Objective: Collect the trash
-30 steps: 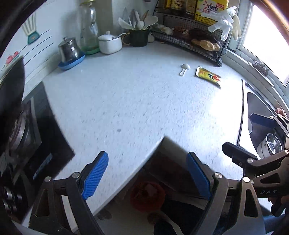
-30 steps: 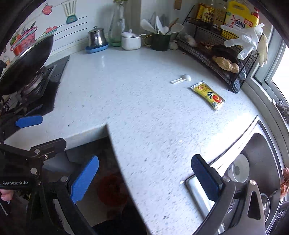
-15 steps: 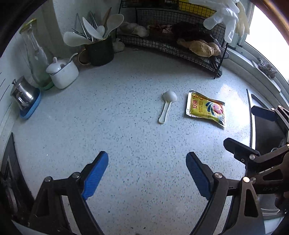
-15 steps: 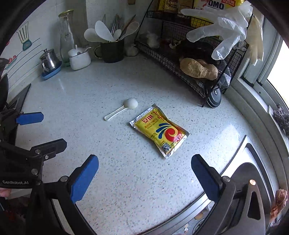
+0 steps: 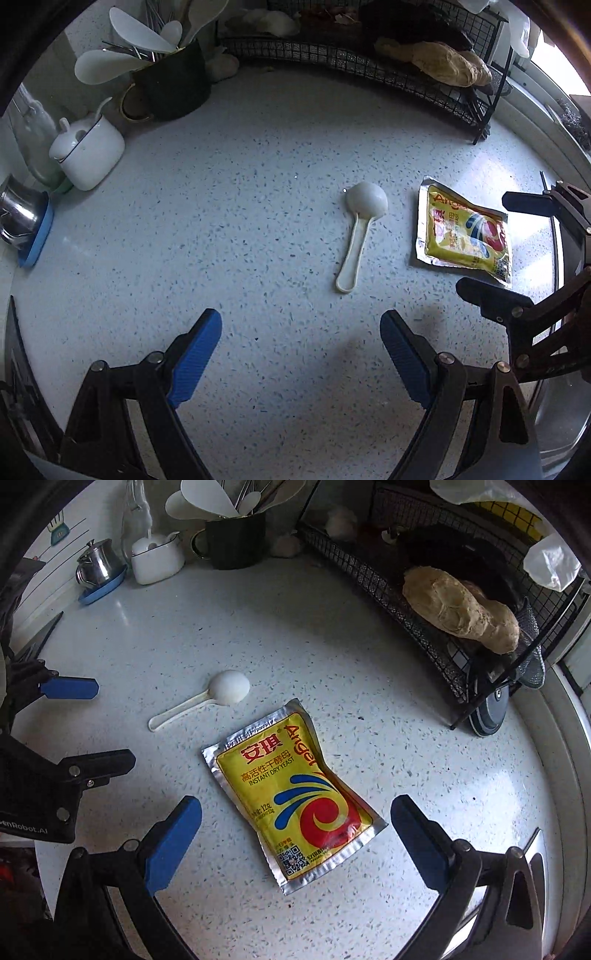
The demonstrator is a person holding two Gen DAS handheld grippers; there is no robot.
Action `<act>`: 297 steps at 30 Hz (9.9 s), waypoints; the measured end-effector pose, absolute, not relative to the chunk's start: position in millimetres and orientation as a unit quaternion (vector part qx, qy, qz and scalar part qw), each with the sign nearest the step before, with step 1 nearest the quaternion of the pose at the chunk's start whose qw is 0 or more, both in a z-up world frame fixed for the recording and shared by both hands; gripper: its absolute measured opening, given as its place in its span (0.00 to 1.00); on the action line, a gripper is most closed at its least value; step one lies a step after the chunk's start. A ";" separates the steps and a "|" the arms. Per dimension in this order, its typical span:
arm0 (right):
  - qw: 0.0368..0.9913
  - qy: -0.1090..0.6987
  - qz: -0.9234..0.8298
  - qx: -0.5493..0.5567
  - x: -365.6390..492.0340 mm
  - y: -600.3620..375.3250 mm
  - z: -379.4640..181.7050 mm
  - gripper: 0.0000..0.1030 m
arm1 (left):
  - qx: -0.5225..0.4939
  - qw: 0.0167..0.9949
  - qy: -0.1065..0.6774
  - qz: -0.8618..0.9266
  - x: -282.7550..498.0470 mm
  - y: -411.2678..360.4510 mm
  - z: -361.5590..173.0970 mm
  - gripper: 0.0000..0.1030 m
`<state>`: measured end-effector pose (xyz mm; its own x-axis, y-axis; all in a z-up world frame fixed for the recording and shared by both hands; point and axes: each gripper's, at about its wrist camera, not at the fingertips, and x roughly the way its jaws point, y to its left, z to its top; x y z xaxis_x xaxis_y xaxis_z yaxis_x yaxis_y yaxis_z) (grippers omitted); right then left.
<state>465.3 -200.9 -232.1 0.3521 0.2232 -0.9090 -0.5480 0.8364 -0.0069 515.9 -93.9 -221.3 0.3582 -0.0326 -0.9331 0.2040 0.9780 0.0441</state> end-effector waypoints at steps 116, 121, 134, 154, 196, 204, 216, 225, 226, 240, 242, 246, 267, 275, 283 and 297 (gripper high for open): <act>0.753 0.571 0.311 -0.100 127.6 -90.7 -361.6 0.00 | -0.051 0.786 0.615 -0.039 120.4 45.7 -413.3 0.24; 0.760 0.571 0.295 -0.096 135.7 -84.3 -433.2 0.00 | -0.080 0.775 0.627 -0.029 132.4 49.2 -502.5 0.24; 0.754 0.599 0.258 -0.084 148.1 -93.3 -540.8 0.00 | -0.084 0.748 0.657 -0.054 148.4 34.5 -603.0 0.22; 0.709 0.609 0.324 -0.145 146.4 -70.2 -579.4 0.00 | -0.095 0.734 0.672 0.023 132.3 65.0 -608.9 0.39; 0.830 0.465 0.279 -0.135 61.9 -90.2 -263.5 0.67 | -0.072 0.881 0.460 0.084 33.8 58.7 -248.4 0.83; 0.894 0.362 0.225 -0.136 18.1 -133.9 -121.7 0.82 | -0.042 0.924 0.374 0.061 3.5 31.8 -123.8 0.86; 0.931 0.309 0.150 -0.125 -19.8 -176.5 -28.4 0.94 | -0.024 0.943 0.329 0.037 -37.0 -2.3 -24.5 0.89; 0.934 0.298 0.151 -0.131 -25.1 -179.6 -23.6 0.95 | -0.031 0.944 0.326 0.037 -47.7 -6.0 -18.1 0.89; 0.933 0.299 0.154 -0.129 -24.5 -179.9 -23.6 0.95 | -0.030 0.944 0.325 0.042 -49.1 -6.0 -17.4 0.89; 0.922 0.310 0.202 -0.109 -42.2 -187.8 -23.0 0.99 | -0.044 0.941 0.326 0.074 -71.0 -17.7 -16.2 0.89; 0.924 0.305 0.204 -0.108 -44.7 -187.8 -20.9 0.99 | -0.044 0.942 0.321 0.084 -75.4 -19.2 -15.0 0.89; 0.924 0.304 0.204 -0.113 -46.7 -185.0 -21.3 0.99 | -0.054 0.938 0.331 0.087 -76.4 -18.6 -16.9 0.89; 0.926 0.299 0.197 -0.117 -59.6 -179.2 -19.3 0.99 | -0.063 0.934 0.340 0.093 -87.9 -25.2 -23.2 0.89; 0.926 0.303 0.193 -0.114 -61.9 -180.7 -20.7 0.99 | -0.058 0.935 0.337 0.095 -87.4 -30.6 -23.2 0.89; 0.925 0.310 0.191 -0.108 -61.2 -181.8 -21.5 0.99 | -0.060 0.934 0.341 0.092 -85.7 -30.8 -24.1 0.89; 0.927 0.312 0.180 -0.105 -65.2 -179.2 -22.1 0.99 | -0.059 0.933 0.344 0.085 -83.7 -28.9 -25.8 0.89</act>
